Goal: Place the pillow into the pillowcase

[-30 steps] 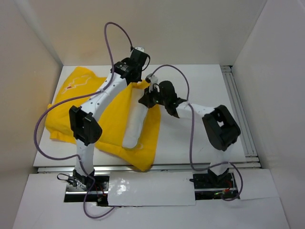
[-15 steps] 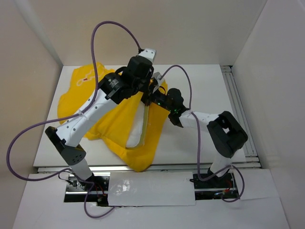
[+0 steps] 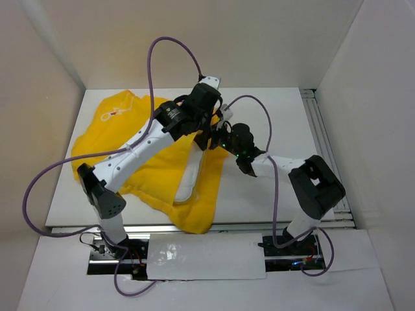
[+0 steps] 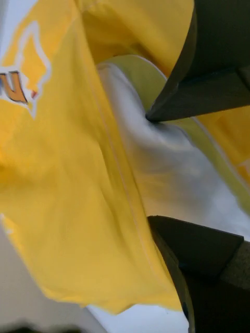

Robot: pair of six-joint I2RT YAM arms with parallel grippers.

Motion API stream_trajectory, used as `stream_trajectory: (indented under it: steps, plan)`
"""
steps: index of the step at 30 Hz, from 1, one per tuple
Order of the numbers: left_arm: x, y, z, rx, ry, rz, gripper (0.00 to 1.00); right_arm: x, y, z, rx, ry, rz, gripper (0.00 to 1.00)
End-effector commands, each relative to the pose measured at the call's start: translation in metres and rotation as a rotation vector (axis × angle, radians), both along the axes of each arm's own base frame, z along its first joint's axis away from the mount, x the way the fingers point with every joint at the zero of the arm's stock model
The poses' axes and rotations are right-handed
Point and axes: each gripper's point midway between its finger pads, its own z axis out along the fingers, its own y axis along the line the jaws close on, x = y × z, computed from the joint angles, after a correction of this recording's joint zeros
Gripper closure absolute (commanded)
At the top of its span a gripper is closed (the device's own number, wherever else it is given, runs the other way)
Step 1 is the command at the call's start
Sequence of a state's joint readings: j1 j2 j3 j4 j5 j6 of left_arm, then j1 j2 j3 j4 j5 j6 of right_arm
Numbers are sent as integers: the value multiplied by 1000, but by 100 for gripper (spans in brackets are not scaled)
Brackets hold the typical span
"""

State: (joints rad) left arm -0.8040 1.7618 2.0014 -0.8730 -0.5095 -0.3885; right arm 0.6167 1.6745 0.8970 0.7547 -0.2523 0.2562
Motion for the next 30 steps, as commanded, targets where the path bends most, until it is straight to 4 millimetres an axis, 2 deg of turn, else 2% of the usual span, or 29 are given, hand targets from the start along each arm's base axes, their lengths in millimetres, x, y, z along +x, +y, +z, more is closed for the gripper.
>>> stream_trajectory:
  steps: [1, 2, 3, 4, 5, 6, 9, 10, 11, 12, 13, 14, 15, 16, 17, 18, 20, 22, 24, 25, 28, 30]
  plan:
    - [33, -17, -8, -73, -7, 54, 70, -32, -23, -33, -84, 146, -13, 16]
    - [43, -11, -11, -73, 6, 72, 61, -40, -31, -29, -88, 165, -25, 0]
    - [47, -14, -9, -103, 19, 62, 37, -50, -37, -40, -110, 195, -26, 0]
    - [56, -12, -18, -99, 38, 71, 24, -55, -45, -28, -110, 178, -38, 0]
    - [57, -13, -15, -105, 31, 70, 8, -60, -55, -34, -148, 219, -70, 0]
    - [57, -15, -20, -103, 43, 63, 0, -67, -65, -42, -175, 235, -90, 0]
    - [51, -1, -29, -68, 60, 77, 0, -82, -92, -30, -177, 259, -195, 0]
    - [47, 2, -31, -62, 67, 78, 0, -89, -102, -36, -176, 285, -225, 0]
    - [41, 5, -34, -47, 80, 62, 0, -93, -111, -24, -140, 278, -262, 0]
    - [28, 11, -44, -16, 100, 44, 0, -96, -127, -24, -131, 304, -330, 0]
    - [21, 19, -53, 7, 116, 52, 0, -99, -134, -36, -158, 339, -354, 0]
    - [10, 18, -61, 30, 128, 27, 0, -104, -145, -38, -177, 356, -382, 0]
    - [-4, 25, -90, 88, 178, 10, 0, -105, -151, -39, -181, 366, -408, 0]
    - [-13, 29, -91, 100, 173, 7, 0, -105, -158, -40, -188, 373, -429, 0]
    - [-26, 26, -102, 110, 196, -4, 0, -107, -164, -40, -192, 379, -442, 0]
    - [-37, 28, -122, 130, 234, -11, 0, -111, -166, -47, -216, 403, -443, 0]
    - [-47, 25, -136, 126, 258, -22, 0, -108, -174, -49, -219, 414, -469, 0]
    - [-55, 18, -155, 116, 291, -57, 0, -109, -172, -49, -220, 416, -443, 0]
    - [-56, 9, -176, 121, 323, -100, 0, -109, -171, -58, -228, 437, -428, 0]
    - [-55, 6, -183, 128, 331, -113, 0, -110, -167, -56, -218, 435, -409, 0]
    - [-55, 7, -212, 180, 387, -107, 0, -109, -164, -63, -232, 451, -389, 0]
    - [-53, 14, -223, 221, 400, -58, 0, -110, -165, -70, -246, 467, -389, 0]
